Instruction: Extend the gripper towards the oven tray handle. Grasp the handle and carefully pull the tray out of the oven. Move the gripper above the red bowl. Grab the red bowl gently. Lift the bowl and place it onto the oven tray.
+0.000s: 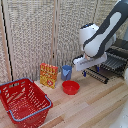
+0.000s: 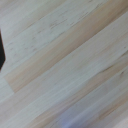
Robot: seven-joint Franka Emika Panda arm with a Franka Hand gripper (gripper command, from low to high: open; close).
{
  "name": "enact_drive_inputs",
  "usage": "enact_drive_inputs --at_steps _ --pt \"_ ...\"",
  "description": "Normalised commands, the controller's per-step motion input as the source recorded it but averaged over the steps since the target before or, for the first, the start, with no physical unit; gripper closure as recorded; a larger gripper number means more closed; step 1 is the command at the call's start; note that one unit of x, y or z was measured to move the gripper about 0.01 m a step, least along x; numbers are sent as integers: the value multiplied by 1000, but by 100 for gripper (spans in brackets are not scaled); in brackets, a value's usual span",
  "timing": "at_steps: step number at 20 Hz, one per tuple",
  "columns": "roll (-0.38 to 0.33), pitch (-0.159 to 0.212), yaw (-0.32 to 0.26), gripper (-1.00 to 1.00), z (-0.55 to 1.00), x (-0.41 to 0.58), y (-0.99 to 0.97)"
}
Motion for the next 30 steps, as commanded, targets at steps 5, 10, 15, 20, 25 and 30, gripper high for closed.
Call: enact_drive_inputs --at_steps 5,10,15,20,25,30 --pt "87 0 -184 -100 -153 346 345" --pt "76 -2 -169 -100 -275 399 242" --pt "30 -3 -90 -100 -242 331 159" --pt "-13 -37 -8 -100 -222 253 51" --pt "-8 -12 -21 -100 -210 129 0" --pt "0 0 -7 -100 -135 49 0"
